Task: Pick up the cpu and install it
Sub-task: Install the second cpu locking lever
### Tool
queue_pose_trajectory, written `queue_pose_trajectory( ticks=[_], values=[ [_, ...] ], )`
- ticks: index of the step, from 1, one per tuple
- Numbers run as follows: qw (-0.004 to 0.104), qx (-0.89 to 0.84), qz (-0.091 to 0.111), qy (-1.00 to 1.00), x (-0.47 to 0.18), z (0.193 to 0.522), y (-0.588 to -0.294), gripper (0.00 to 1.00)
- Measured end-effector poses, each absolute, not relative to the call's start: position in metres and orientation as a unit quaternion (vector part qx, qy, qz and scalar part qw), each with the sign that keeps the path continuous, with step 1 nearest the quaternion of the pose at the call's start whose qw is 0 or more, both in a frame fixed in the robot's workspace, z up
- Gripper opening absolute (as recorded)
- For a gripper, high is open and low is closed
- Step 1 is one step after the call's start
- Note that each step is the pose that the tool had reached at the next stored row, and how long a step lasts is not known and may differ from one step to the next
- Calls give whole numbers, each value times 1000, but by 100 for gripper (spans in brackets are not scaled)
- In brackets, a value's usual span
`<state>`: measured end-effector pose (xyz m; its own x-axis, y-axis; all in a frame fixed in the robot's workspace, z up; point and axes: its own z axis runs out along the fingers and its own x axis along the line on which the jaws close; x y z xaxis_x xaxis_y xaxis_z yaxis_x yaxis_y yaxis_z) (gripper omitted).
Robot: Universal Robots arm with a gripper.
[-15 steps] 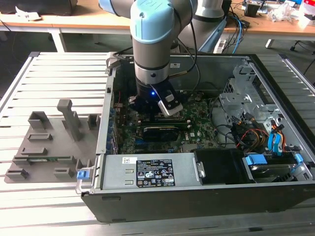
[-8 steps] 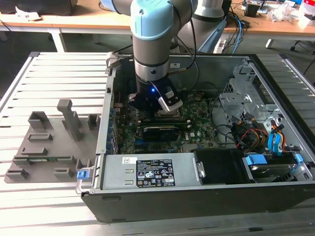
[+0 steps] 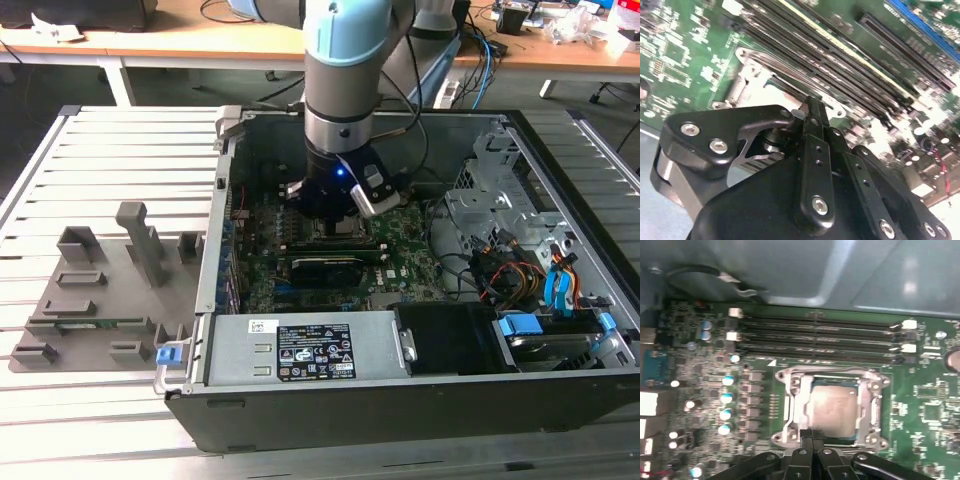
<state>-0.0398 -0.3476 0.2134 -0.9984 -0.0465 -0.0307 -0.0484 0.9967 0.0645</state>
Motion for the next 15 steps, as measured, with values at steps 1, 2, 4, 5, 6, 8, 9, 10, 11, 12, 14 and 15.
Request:
queue_pose_trajectory(
  ticks=[1,2,4,5,6,8,9,10,11,12,14,15],
  values=[
    [13,-24,29,999,-33,213,-345,11],
    [13,-24,27,999,-29,213,-343,11],
    [11,-24,21,999,-20,213,-339,11],
    [11,-24,19,999,-18,213,-337,11],
    [11,-24,13,1000,-16,214,-334,11],
    [11,-24,4,1000,-15,219,-328,11],
    [10,-24,1,1000,-15,221,-327,11],
    [10,-24,-4,1000,-15,227,-325,11],
    [10,-24,-8,1000,-15,234,-322,11],
    [10,-24,-10,1000,-15,239,-321,11],
    [10,-24,-13,1000,-15,253,-320,11],
    [10,-24,-14,1000,-15,262,-319,11]
  ],
)
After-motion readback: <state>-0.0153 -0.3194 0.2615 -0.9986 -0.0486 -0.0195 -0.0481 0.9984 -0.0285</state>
